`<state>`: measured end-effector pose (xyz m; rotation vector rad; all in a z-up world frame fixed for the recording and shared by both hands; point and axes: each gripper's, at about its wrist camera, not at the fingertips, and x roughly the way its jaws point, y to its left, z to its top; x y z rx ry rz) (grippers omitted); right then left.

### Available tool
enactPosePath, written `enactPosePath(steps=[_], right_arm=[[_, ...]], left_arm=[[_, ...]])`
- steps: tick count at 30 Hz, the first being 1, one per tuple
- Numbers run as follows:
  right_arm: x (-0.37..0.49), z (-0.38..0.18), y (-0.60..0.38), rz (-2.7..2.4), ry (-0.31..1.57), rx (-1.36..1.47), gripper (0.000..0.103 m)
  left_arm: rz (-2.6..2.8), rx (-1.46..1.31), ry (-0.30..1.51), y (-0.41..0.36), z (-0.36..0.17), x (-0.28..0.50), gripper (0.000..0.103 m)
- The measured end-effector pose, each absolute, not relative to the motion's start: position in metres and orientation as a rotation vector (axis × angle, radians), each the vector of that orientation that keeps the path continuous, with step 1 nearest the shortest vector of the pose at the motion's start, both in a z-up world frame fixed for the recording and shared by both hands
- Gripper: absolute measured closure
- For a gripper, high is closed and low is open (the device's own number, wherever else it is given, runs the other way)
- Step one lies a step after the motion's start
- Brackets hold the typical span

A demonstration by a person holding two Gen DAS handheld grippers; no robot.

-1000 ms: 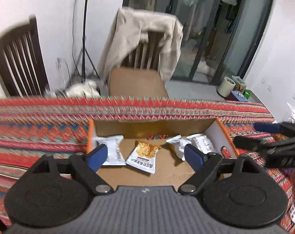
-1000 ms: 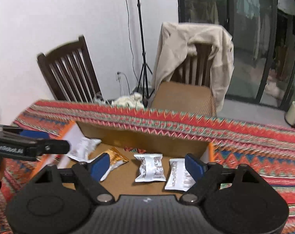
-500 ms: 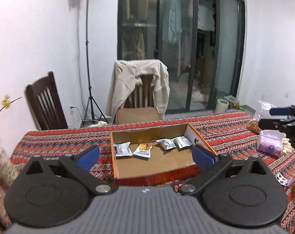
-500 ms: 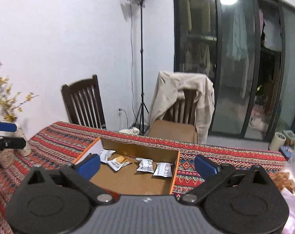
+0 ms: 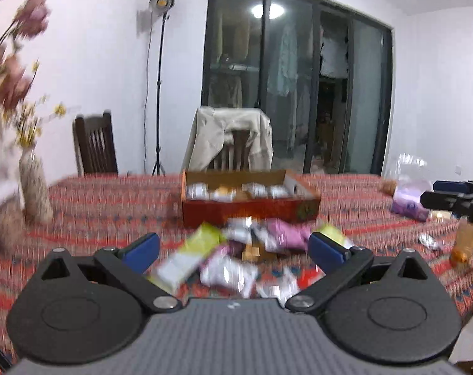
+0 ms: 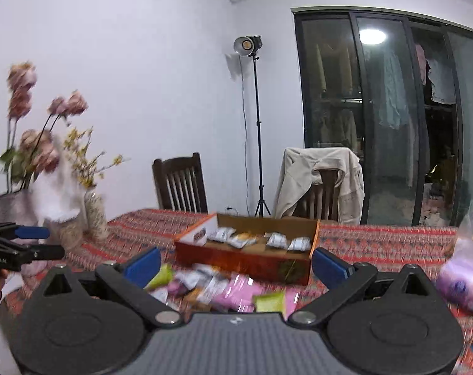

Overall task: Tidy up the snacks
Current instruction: 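Lift the left gripper out of the box and return to the snack pile, then grasp a white wrapped biscuit packet from the pile with the left gripper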

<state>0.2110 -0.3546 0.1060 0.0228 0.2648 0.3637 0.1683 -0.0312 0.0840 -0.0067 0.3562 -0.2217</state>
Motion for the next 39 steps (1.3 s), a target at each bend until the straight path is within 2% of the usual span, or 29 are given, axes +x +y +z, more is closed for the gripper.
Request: enactPosePath(steps=[9,12,13,14,15,24,28,39], right_arm=[[0.175,0.020,-0.322,0.326,0.373,-0.022,0.000],[0.174,0.008,-0.316,0.362,0.413,-0.013,0.010],[0.172,0.006,-0.314,0.369,0.417,-0.006,0.018],[0.173,0.006,-0.310,0.375,0.420,0.003,0.022],[0.174,0.006,-0.308,0.385,0.422,0.017,0.023],[0.225,-0.025,-0.269,0.477,0.594,0.104,0.022],[0.250,-0.029,-0.244,0.470,0.606,0.078,0.014],[0.289,-0.030,-0.185,0.449,0.587,-0.112,0.016]], left_arm=[[-0.157,-0.014,0.543,-0.029,0.025,0.162,0.000],[-0.154,-0.014,0.554,-0.027,0.019,0.164,0.000],[-0.160,-0.016,0.557,-0.027,0.017,0.166,0.000],[-0.163,-0.018,0.560,-0.027,0.016,0.169,0.000],[-0.163,-0.019,0.563,-0.027,0.015,0.171,0.000],[-0.173,-0.065,0.624,-0.014,-0.006,0.204,0.000],[-0.173,-0.105,0.638,-0.002,-0.012,0.219,0.000],[-0.142,-0.187,0.683,0.030,-0.025,0.257,0.000]])
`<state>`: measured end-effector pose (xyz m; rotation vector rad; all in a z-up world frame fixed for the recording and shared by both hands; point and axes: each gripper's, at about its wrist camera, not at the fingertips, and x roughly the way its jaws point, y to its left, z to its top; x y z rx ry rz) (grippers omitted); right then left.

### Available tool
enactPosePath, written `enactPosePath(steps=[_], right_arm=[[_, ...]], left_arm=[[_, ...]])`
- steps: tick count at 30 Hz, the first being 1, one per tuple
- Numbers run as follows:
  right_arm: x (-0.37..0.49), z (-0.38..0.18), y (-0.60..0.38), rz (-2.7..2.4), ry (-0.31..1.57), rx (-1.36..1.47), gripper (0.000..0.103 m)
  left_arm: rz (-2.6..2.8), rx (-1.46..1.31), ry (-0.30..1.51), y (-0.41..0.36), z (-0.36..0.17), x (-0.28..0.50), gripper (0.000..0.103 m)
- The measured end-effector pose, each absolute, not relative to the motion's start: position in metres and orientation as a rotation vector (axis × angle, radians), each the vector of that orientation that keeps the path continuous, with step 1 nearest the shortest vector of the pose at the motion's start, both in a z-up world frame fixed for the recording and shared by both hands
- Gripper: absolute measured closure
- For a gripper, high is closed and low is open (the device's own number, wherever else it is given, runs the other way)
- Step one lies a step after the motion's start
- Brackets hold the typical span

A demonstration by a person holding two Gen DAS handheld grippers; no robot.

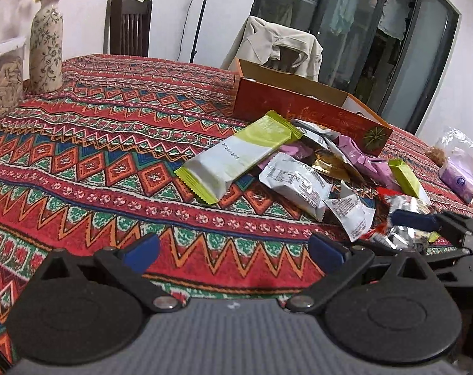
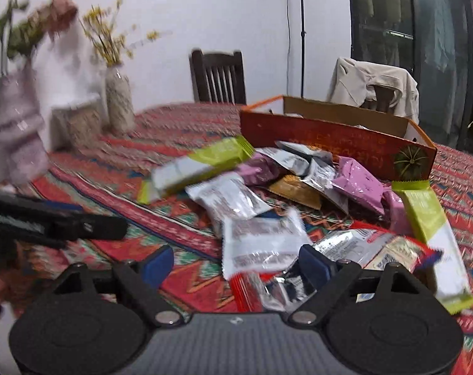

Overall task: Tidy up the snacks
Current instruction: 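Grasp a white wrapped biscuit packet from the pile with the left gripper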

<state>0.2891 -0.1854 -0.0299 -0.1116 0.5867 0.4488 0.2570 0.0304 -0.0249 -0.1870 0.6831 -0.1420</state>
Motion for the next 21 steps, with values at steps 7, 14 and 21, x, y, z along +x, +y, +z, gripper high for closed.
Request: enactPosePath(steps=[7,14,21], right_arm=[[0.303,-0.009,-0.212,0.364,0.617,-0.192,0.016],[0.342,-0.012,-0.195,0.546,0.694,-0.076,0.021],[0.329,-0.030,-0.221,0.511,0.777,-0.068,0.019]], left_arm=[[-0.167,-0.191,0.687,0.027,-0.030,0.270,0.000],[-0.091,-0.204,0.660,0.036,-0.021,0.274,0.000],[-0.110,-0.225,0.678,0.038,-0.019,0.281,0.000]])
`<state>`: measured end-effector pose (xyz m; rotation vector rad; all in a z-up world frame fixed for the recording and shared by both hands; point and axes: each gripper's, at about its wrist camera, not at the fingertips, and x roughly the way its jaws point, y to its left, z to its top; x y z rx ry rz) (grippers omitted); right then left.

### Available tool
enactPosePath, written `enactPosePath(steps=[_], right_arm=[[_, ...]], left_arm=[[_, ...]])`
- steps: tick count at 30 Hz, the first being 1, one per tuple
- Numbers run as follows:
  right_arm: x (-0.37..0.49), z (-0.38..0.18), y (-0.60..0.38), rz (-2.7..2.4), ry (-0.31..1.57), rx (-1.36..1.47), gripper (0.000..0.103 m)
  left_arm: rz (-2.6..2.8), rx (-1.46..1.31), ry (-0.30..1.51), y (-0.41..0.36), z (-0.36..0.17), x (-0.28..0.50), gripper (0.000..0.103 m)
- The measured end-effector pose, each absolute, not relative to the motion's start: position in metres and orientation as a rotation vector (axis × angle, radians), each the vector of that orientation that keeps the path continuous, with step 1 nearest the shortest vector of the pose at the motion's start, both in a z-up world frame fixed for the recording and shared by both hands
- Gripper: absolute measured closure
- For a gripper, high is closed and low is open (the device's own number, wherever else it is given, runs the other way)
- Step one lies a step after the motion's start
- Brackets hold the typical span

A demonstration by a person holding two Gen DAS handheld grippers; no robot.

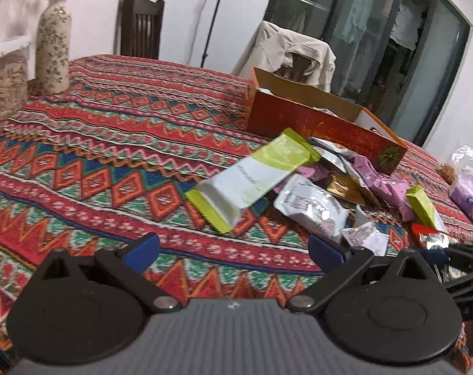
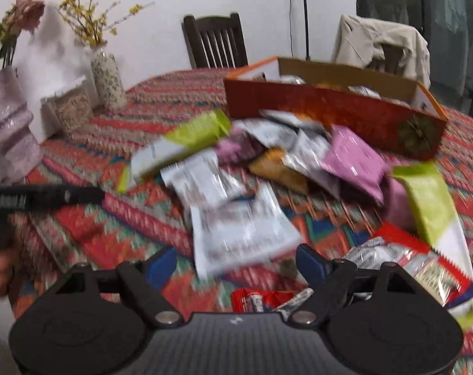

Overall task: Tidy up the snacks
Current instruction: 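Grasp a white wrapped biscuit packet from the pile with the left gripper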

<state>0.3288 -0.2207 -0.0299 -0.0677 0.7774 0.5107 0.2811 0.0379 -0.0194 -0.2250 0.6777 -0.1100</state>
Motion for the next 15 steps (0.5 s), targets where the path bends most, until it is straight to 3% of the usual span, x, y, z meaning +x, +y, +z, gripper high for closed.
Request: enactPosePath(steps=[9,12,15], right_arm=[[0.352,-0.033,-0.218,0.466,0.751,0.138,0.015],[0.353,-0.036,-0.203,0.422,0.700,0.008,0.021],[0.352,-0.041,-0.204,0.415,0.685,-0.068,0.033]], left_arm=[[-0.042,-0.268,0.654,0.036,-0.012,0.285,0.000],[-0.028,-0.256,0.658,0.039,-0.011,0.280,0.000],[-0.058,-0.258,0.677,0.032,-0.011,0.280,0.000]])
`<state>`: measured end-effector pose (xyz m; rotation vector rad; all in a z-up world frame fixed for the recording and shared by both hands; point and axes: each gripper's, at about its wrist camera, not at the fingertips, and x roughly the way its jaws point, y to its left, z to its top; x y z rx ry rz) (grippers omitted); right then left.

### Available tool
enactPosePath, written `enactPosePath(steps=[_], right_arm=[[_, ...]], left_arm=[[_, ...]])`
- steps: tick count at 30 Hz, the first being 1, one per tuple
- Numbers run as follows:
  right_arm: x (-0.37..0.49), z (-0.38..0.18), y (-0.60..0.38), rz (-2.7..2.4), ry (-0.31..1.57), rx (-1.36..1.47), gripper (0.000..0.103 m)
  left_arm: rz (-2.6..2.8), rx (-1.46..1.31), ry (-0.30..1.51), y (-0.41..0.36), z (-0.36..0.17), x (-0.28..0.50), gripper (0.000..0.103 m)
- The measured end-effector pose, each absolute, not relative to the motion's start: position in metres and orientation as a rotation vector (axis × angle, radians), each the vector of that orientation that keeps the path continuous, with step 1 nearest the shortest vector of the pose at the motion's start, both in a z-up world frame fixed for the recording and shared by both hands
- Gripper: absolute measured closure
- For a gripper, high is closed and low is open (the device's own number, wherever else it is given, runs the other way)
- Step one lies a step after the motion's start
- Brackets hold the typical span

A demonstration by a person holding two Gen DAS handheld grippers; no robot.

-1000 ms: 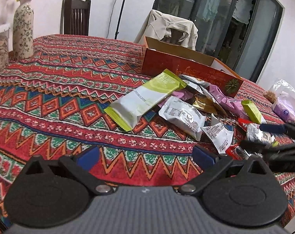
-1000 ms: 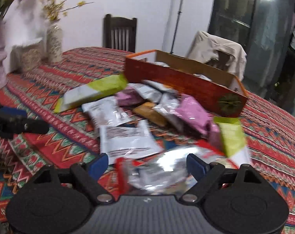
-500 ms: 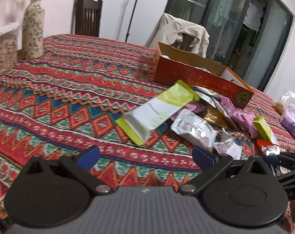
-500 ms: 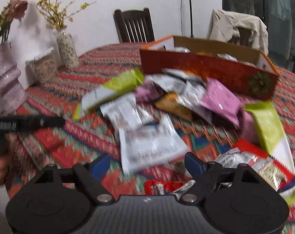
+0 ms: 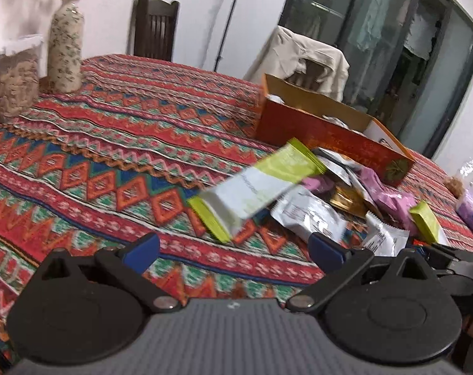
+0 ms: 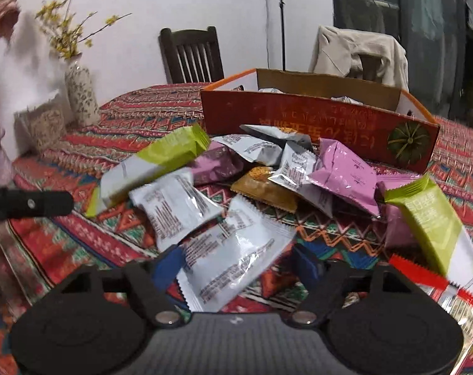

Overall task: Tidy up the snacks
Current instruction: 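Grasp a white wrapped biscuit packet from the pile with the left gripper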

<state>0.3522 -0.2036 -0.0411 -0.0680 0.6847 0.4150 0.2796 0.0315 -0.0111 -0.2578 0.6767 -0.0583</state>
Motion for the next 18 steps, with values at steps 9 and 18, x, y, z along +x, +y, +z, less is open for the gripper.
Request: enactPosePath(steps=[9,18], right_arm=[[0.357,-0.032,-0.247,0.372,0.665,-0.005,0.026],[0.364,-0.043,-0.240,0.462,0.682,-0.067,0.023]], left_arm=[[-0.157,-0.338,0.726,-0.024,-0.022,0.311,0.000],[0.070,-0.403,0.747,-0.063,-0.029,0.368,0.000]])
